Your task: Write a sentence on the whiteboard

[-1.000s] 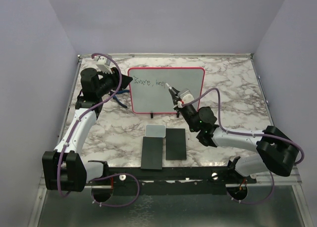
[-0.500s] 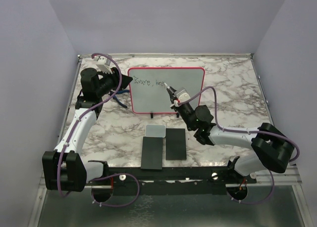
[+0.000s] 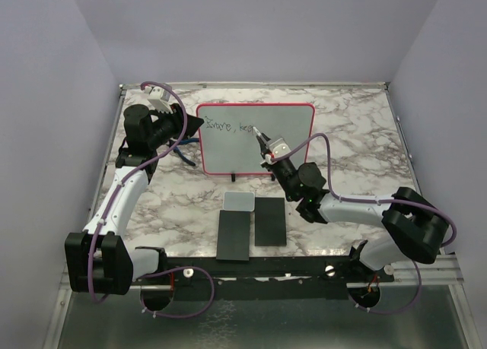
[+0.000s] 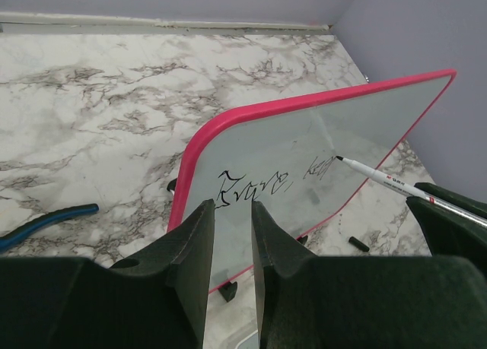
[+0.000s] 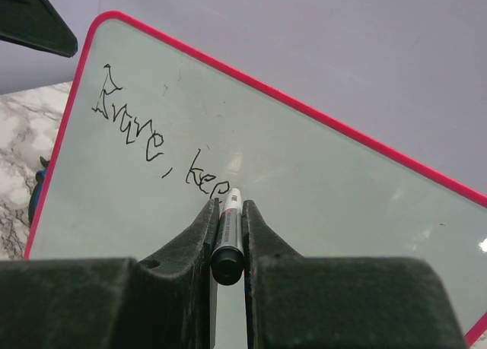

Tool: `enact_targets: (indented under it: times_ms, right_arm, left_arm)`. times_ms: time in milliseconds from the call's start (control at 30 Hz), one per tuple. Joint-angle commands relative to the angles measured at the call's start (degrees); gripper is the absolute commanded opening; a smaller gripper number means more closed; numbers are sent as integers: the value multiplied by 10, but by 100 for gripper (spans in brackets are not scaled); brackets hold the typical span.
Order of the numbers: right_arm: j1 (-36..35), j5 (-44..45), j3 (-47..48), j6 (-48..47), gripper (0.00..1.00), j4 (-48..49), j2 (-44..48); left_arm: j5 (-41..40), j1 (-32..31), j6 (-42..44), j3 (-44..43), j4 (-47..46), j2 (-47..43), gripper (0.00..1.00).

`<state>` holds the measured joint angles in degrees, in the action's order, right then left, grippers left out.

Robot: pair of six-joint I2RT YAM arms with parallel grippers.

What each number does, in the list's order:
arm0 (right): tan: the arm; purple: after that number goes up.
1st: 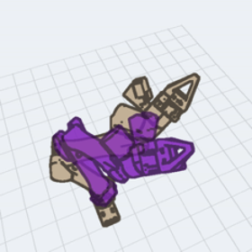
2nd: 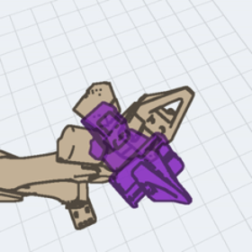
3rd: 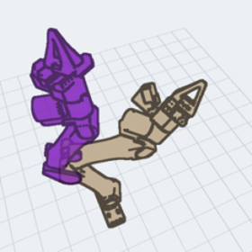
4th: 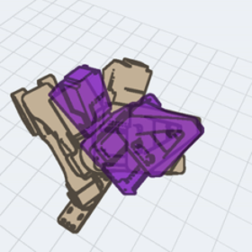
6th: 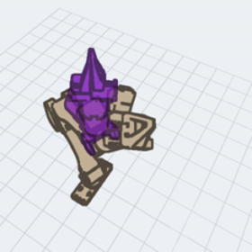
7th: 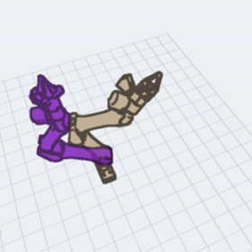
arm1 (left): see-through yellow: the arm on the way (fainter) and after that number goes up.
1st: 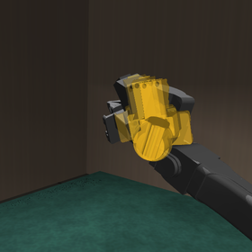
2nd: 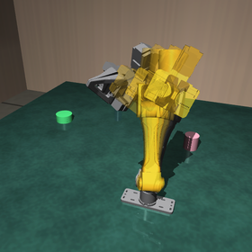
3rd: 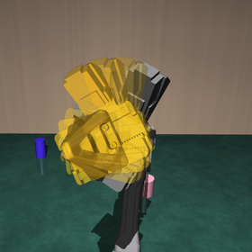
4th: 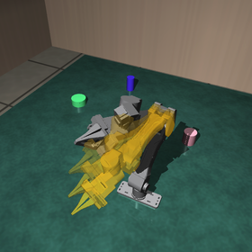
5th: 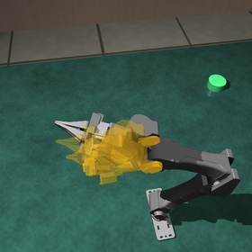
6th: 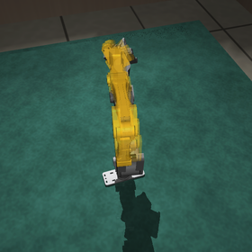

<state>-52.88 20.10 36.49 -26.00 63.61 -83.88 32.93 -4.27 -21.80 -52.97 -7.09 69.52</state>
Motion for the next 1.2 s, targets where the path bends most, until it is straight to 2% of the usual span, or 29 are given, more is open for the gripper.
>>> enact_targets:
  times_ms: [0,733,1167]
  right_arm:
    - [-1,24,10,-11,1,26,-3]
    - [-1,47,-25,2,1,13,21]
    - [-1,22,-12,12,1,1,1]
  left_arm:
    - [-8,-4,9,7,10,-17,27]
    - [-7,-4,9,6,9,-17,27]
    - [-6,-5,9,6,9,-17,27]
